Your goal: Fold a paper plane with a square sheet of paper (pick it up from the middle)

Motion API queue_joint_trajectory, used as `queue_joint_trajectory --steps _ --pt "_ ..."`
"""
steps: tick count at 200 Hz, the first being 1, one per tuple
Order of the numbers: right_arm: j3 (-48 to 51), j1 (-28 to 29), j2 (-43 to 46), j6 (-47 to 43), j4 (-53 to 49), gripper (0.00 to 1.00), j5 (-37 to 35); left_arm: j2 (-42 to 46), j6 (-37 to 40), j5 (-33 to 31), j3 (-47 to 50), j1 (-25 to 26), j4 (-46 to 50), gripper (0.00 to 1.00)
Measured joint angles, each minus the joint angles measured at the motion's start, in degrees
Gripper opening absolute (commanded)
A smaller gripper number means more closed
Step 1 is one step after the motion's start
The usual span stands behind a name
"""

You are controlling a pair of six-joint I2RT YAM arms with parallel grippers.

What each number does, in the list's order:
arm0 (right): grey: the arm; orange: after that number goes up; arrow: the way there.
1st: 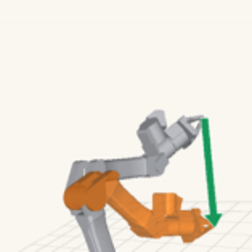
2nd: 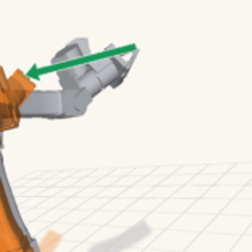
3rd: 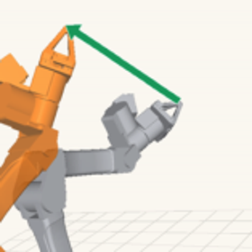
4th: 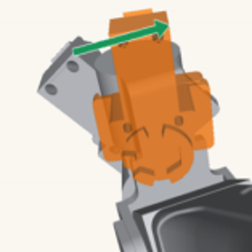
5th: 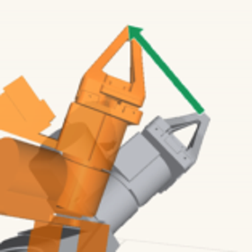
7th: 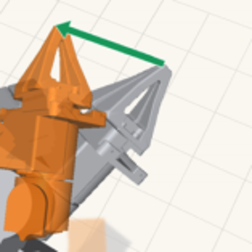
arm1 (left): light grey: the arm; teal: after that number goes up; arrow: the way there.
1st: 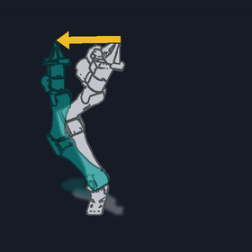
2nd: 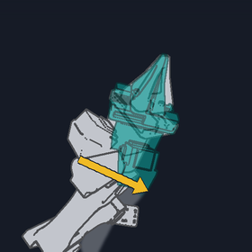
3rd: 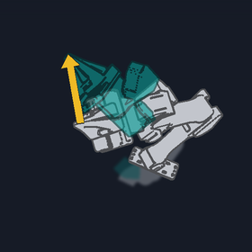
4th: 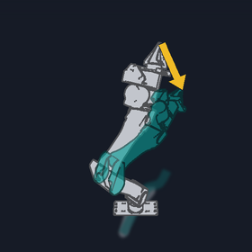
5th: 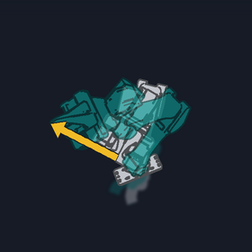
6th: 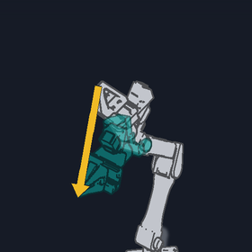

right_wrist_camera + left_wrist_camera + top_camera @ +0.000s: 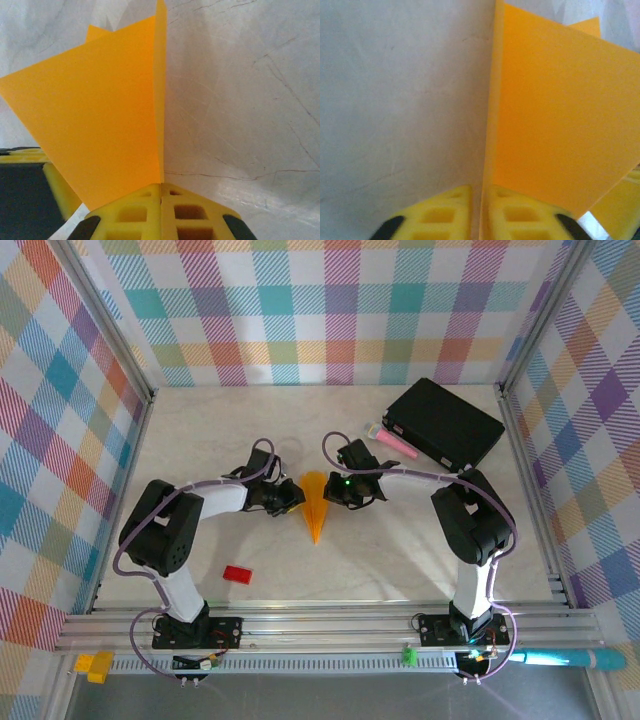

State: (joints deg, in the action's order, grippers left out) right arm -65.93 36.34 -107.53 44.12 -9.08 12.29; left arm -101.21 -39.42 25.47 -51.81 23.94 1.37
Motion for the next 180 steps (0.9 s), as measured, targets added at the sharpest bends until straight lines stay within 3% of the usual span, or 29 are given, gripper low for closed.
queue_joint_trajectory --steps 24,85,180 --pt "0.00 -0.35 0.26 0.00 0.02 0.00 -0.26 -0.02 0.44 -1.09 -0.24 0.00 -0.04 0.00" --pt "0.00 -1.46 2.60 0.31 0.74 0.00 -2.21 4.98 1.18 -6.10 -0.20 -0.79 0.02 0.00" --pt "0.04 -3.32 0.20 1.05 2.19 0.02 -2.60 3.67 -0.92 -6.21 2.43 -3.02 -3.52 0.01"
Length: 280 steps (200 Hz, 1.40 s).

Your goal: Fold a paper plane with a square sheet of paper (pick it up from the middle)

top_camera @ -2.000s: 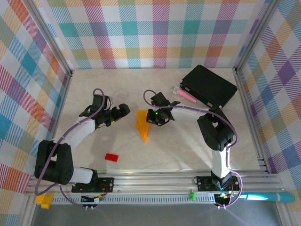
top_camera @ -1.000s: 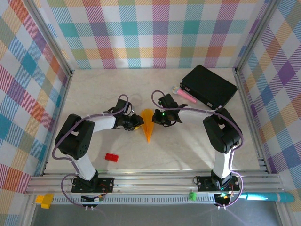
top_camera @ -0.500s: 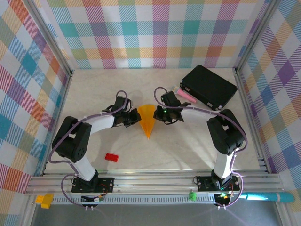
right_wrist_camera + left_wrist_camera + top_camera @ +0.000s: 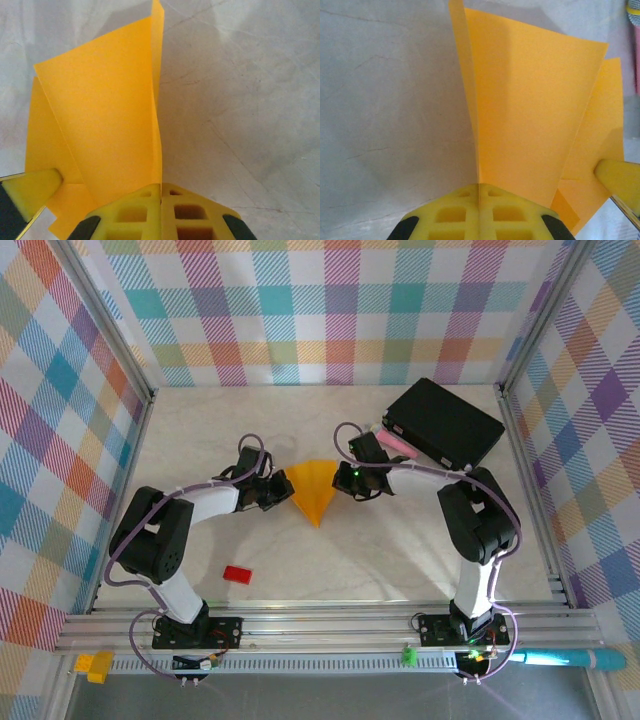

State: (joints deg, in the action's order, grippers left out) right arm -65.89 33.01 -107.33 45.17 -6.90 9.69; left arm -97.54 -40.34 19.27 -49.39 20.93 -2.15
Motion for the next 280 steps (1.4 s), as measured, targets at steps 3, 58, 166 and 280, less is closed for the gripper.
queue_joint_trajectory --steps 3,58,166,280 --pt "0.00 0.00 -0.22 0.00 0.00 0.02 0.04 -0.13 0.00 0.11 0.02 -0.04 0.00 0.01" --pt "-0.28 -0.04 -3.37 -0.50 -1.18 0.16 1.60 -2.86 0.02 3.06 0.11 -0.09 -1.03 0.01" --pt "-4.46 5.25 4.44 -4.15 -12.15 0.44 -4.37 -3.04 0.04 5.66 0.09 -0.09 -1.03 0.02" --pt "-12.44 13.88 -4.11 -4.07 -20.61 0.53 -5.70 -3.04 0.02 6.86 0.07 -0.09 -1.05 0.02"
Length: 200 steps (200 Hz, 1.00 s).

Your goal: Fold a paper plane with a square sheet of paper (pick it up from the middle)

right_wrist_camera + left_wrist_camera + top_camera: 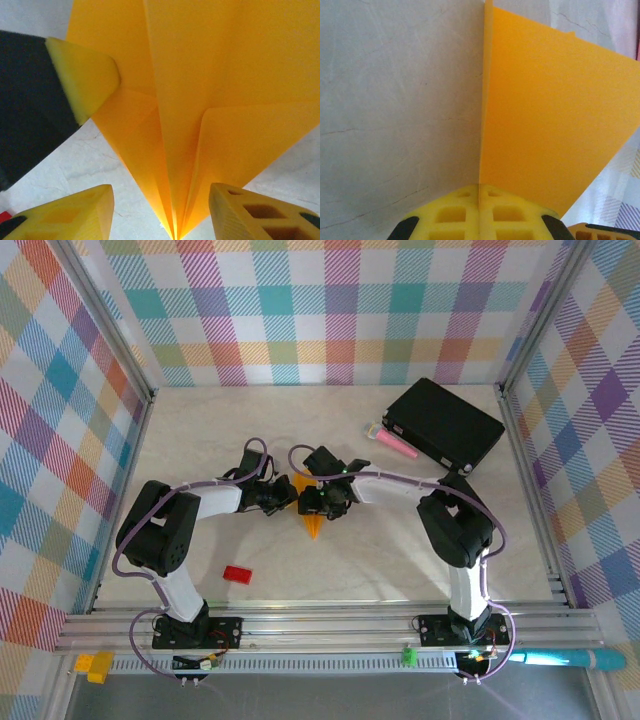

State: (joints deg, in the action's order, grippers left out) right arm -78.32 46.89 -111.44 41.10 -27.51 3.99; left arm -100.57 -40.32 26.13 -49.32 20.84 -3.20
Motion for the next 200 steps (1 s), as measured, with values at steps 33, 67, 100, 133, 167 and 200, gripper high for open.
queue_joint_trajectory --steps 33,67,100,133,167,200 --pt "-1.53 0.09 -1.14 0.02 -0.92 0.53 -0.15 0.00 0.00 0.04 0.00 0.00 0.00 0.03" --pt "-3.41 0.46 -2.78 0.02 -2.05 0.53 -0.37 0.00 0.00 0.44 0.00 0.00 0.00 0.04" --pt "-3.69 0.87 -3.52 0.02 -2.32 0.53 -0.55 0.00 -0.04 0.48 0.00 0.00 -0.02 0.06" --pt "-4.20 1.16 -4.09 0.02 -3.37 0.50 -1.64 0.00 -0.20 1.05 0.00 0.00 -0.02 0.08" --pt "-4.63 1.20 -4.81 0.17 -4.55 0.44 -3.15 0.00 -0.26 1.46 0.00 0.00 -0.04 0.12" --pt "-4.72 1.20 -5.01 0.44 -5.16 0.37 -4.66 0.37 -0.87 1.49 0.04 -0.46 -0.09 0.21"
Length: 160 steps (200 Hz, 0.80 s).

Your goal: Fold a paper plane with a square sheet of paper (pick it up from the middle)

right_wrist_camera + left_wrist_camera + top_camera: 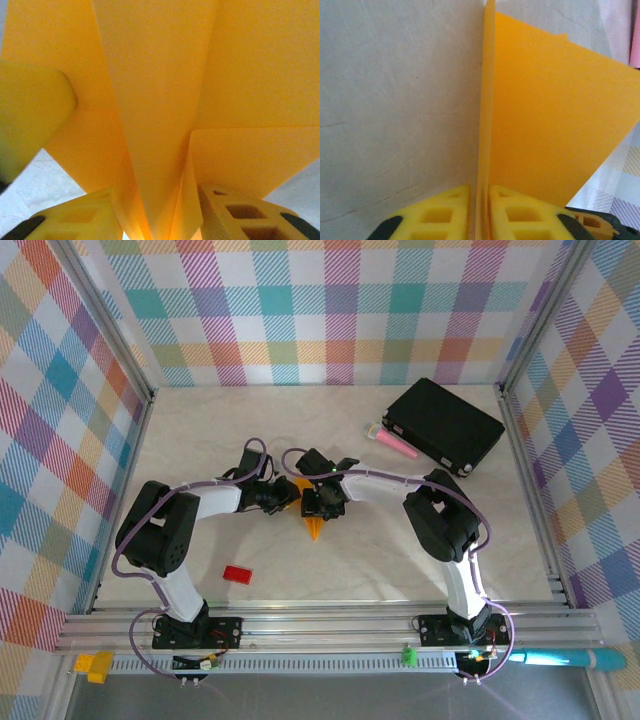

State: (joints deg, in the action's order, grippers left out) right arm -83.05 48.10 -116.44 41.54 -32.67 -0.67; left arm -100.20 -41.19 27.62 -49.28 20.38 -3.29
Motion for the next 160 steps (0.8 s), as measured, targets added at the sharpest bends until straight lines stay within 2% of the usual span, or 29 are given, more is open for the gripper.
queue_joint_trajectory --steps 50,79,160 --pt "0.00 0.00 0.00 0.85 -0.66 0.26 -1.99 5.22 0.07 -0.57 1.27 -3.43 0.13 0.35" --pt "-0.11 0.00 0.00 1.31 -1.57 0.22 -2.82 7.87 0.68 -2.67 2.16 -5.38 0.68 0.46" --pt "-1.11 0.00 -0.13 1.99 -3.30 0.21 -4.35 14.27 4.81 -10.16 3.30 -8.55 6.99 0.82"
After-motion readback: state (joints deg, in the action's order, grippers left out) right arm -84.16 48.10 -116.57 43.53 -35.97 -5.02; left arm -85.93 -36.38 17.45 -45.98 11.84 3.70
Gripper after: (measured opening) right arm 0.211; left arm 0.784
